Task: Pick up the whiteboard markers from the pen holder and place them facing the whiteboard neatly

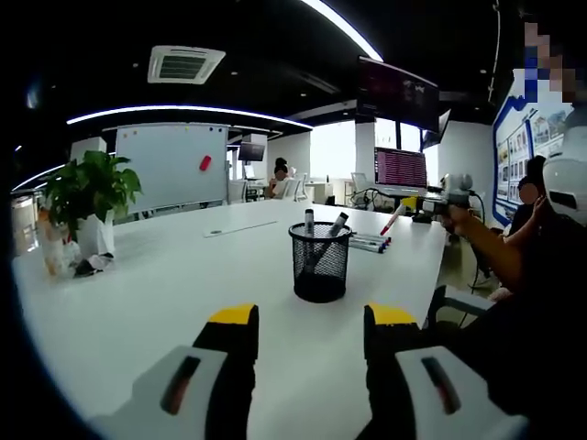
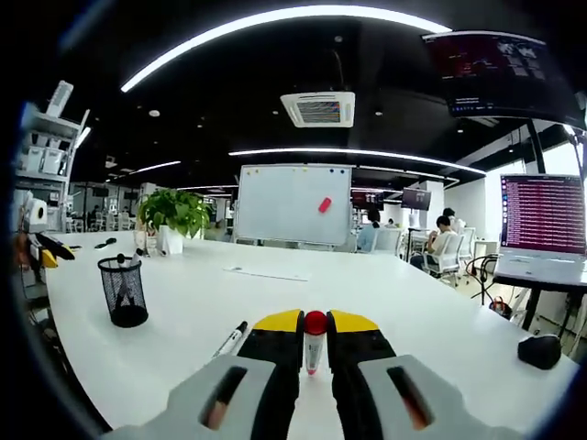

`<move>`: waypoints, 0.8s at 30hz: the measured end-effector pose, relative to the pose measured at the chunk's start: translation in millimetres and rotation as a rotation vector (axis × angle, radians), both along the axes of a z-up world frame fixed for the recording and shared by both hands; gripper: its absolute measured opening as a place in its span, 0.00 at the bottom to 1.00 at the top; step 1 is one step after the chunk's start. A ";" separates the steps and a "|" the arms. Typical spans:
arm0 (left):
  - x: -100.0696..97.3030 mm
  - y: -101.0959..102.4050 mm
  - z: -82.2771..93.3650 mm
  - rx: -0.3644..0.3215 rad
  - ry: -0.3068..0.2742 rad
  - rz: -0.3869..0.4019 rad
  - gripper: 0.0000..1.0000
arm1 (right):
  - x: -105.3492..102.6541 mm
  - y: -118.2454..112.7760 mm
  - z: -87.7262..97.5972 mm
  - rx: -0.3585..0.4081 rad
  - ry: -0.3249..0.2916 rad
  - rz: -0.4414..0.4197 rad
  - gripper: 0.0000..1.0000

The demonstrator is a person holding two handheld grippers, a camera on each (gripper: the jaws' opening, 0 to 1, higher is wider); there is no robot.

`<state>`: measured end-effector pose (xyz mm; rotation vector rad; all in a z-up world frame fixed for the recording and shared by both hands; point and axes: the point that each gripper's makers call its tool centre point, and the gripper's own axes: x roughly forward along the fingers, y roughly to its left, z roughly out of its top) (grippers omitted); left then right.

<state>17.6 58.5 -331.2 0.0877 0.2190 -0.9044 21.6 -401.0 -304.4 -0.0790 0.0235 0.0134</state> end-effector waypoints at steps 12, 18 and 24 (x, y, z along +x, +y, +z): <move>-0.5 -0.3 -0.8 0.012 -0.002 -0.001 0.46 | -0.3 -1.0 -8.0 0.008 0.030 -0.004 0.13; -0.7 -0.3 -3.3 0.026 -0.003 -0.004 0.46 | 3.9 -0.8 -11.5 0.005 0.053 -0.008 0.13; -0.7 -0.2 -4.5 0.029 0.000 -0.004 0.46 | 5.9 -2.9 -13.6 0.017 0.072 -0.007 0.13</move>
